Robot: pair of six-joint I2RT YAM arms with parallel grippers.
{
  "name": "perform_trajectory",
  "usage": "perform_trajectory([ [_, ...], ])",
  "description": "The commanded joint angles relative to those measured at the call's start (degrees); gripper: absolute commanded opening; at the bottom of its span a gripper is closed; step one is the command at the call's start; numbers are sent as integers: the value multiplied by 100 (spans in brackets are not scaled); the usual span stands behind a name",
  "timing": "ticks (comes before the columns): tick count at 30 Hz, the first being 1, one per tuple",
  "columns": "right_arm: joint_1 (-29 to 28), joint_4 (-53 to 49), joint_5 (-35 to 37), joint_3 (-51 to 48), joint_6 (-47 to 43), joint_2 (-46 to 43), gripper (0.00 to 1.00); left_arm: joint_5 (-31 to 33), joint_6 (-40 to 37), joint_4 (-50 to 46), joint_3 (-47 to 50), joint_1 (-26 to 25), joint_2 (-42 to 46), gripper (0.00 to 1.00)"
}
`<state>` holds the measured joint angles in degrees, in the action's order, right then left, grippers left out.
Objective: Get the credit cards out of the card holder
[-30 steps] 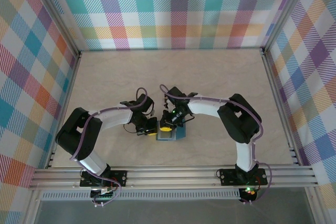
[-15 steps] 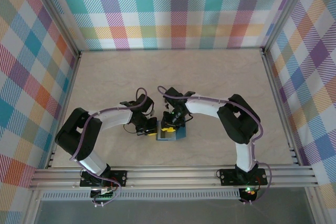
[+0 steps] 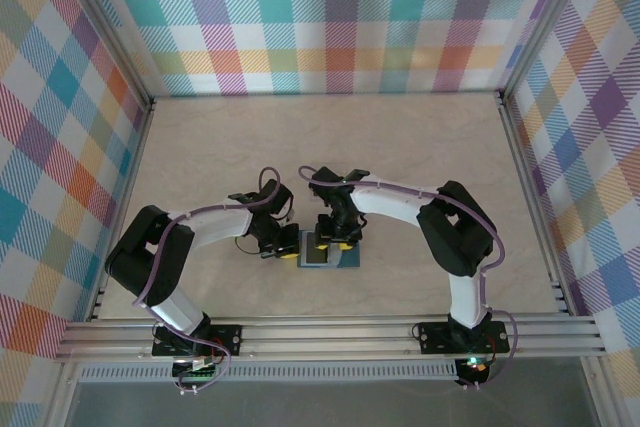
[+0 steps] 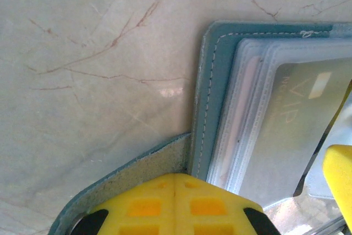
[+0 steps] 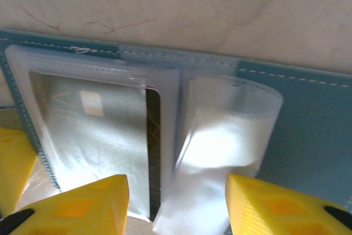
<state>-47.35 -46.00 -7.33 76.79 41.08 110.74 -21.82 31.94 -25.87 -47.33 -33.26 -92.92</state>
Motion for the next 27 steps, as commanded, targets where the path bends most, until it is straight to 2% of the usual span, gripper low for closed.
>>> perform_trajectory([
  [1, -28, -577, 478, 143, -102, -166, 52, 134, 14, -275, 112, -39, -100, 5],
  [14, 19, -806, 1071, -139, -177, -436, 52, 125, 31, -522, -168, -46, 101, 5],
  [27, 42, -529, 942, -451, -271, -746, 49, 55, 172, -673, -553, -76, 312, 5],
])
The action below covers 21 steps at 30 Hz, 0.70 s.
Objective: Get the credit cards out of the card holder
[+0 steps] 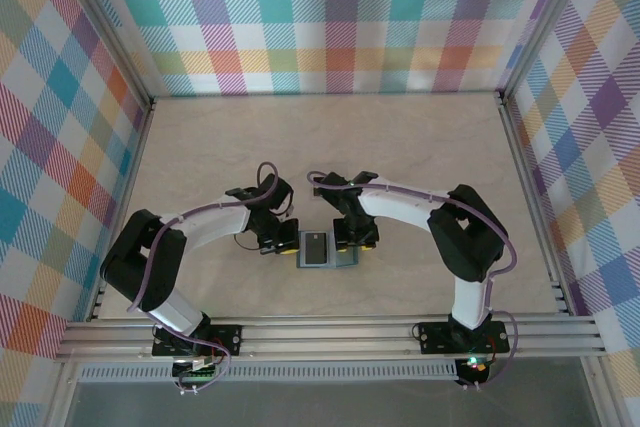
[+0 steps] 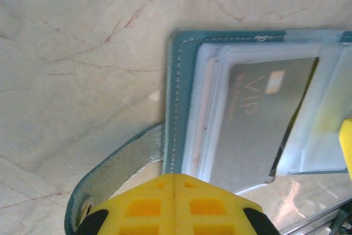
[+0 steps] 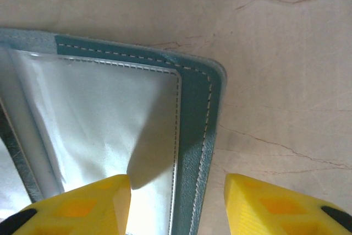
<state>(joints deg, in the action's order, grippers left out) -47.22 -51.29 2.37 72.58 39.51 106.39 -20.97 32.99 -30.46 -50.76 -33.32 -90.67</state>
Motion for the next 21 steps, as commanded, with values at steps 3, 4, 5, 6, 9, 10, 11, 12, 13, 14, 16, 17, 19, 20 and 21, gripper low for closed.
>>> perform_trajectory([
  [3, 29, 118, -203, -85, -127, -485, 49, -25, 64, -259, -402, -102, -16, 5],
  [4, 34, 115, -270, -77, -141, -511, 49, -8, 65, -238, -432, -126, -28, 5],
  [5, 32, 91, -317, -54, -145, -535, 49, 5, 82, -202, -451, -131, -46, 5],
  [6, 36, 59, -340, -36, -170, -548, 49, 13, 99, -160, -448, -131, -65, 5],
  [9, 38, -83, -343, 118, -266, -632, 49, 0, 168, 40, -401, -131, -120, 5],
  [10, 46, -145, -330, 186, -292, -667, 49, -10, 188, 79, -383, -131, -141, 5],
  [11, 46, -187, -325, 244, -319, -700, 49, -23, 199, 110, -362, -131, -148, 5],
  [12, 49, -195, -340, 306, -327, -740, 49, -30, 203, 143, -351, -126, -159, 5],
  [13, 55, -188, -395, 354, -331, -774, 48, -38, 185, 157, -338, -129, -184, 5],
  [14, 65, -144, -479, 402, -336, -786, 47, -26, 165, 150, -338, -131, -202, 4],
  [16, 73, 20, -830, 492, -347, -798, 43, 31, 106, 163, -299, -127, -267, 4],
  [17, 80, 152, -1044, 491, -335, -801, 41, 34, 108, 187, -278, -131, -306, 4],
  [19, 124, 579, -1562, 370, -211, -801, 37, -91, 139, 308, -227, -139, -427, 4],
  [20, 157, 845, -1831, 268, -125, -801, 36, -130, 161, 360, -207, -140, -468, 4],
  [21, 182, 1153, -2114, 134, -17, -783, 35, -135, 176, 399, -170, -157, -481, 4],
])
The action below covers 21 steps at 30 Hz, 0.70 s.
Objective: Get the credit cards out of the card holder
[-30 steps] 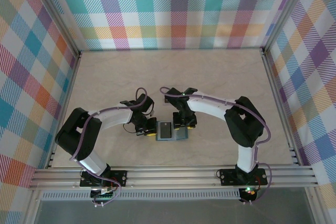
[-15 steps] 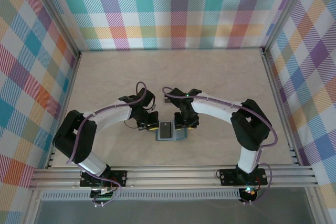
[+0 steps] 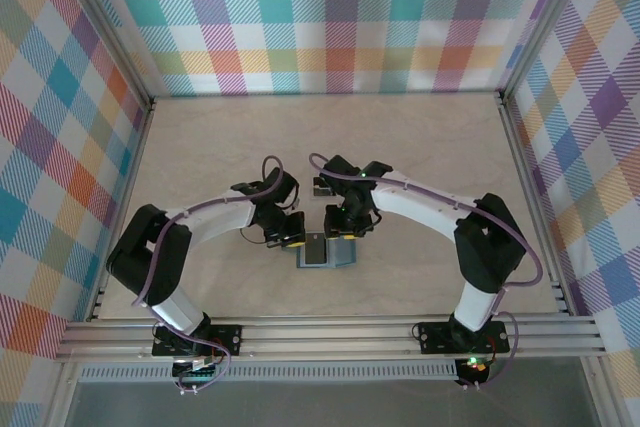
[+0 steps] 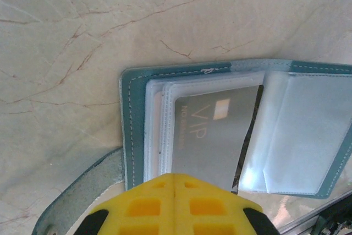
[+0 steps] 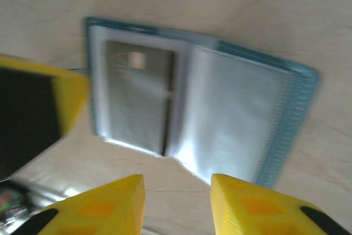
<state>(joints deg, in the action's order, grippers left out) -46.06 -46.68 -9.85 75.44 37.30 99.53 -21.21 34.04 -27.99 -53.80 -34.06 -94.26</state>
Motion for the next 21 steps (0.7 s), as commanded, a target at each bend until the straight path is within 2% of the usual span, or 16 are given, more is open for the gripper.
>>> perform_trajectory([
  [1, 100, 923, -1153, -246, 309, -51, 35, -102, 69, 177, 162, -91, -144, 4],
  [3, 124, 1276, -1431, -370, 424, 60, 33, -98, 52, 147, 155, -92, -208, 3],
  [12, 308, 2380, -1876, -1028, 682, 564, 32, 60, -81, -86, 238, -108, -252, 3],
  [21, 308, 2082, -1393, -1149, 485, 790, 32, 132, -170, -227, 236, -109, -271, 3],
])
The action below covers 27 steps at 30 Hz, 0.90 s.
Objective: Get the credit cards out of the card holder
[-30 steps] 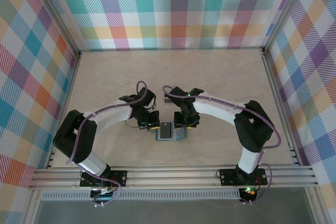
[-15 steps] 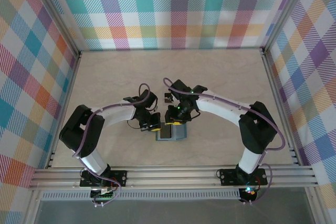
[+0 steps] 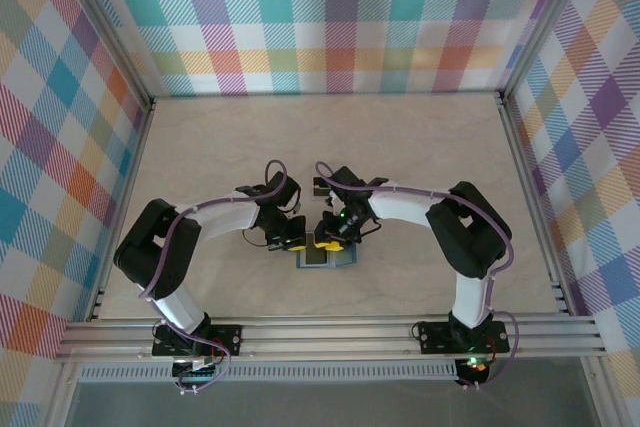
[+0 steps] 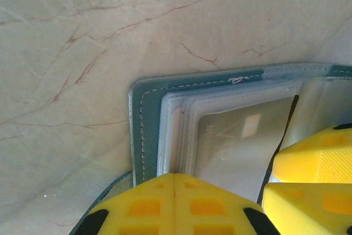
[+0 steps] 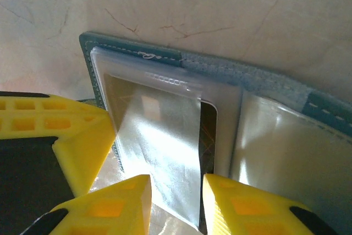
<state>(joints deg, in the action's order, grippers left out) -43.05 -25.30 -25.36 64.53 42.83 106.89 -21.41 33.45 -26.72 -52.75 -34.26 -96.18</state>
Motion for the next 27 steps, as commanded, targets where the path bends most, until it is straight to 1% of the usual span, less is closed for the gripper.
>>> perform_trajectory([
  [1, 9, -80, 240, -91, -85, 39, 31, 160, -117, -361, 135, -90, -61, 3],
  [5, 7, -382, 618, -93, -168, -6, 31, 189, -118, -399, 168, -90, -2, 3],
  [8, 8, -497, 760, -108, -205, -159, 31, 216, -105, -425, 153, -89, 71, 3],
  [13, 8, -271, 442, -151, -143, -497, 33, 242, -103, -576, 9, -90, 275, 3],
  [18, 33, -237, 426, -191, -82, -725, 34, 213, -45, -712, -223, -121, 545, 3],
  [22, 124, -205, 387, -278, -148, -672, 34, 58, -30, -703, -532, -364, 270, 4],
  [25, 232, -97, 188, -310, -249, -585, 34, -7, 10, -601, -698, -574, -36, 3],
  [27, 261, -56, 66, -301, -324, -504, 34, 49, 18, -603, -736, -625, -222, 3],
])
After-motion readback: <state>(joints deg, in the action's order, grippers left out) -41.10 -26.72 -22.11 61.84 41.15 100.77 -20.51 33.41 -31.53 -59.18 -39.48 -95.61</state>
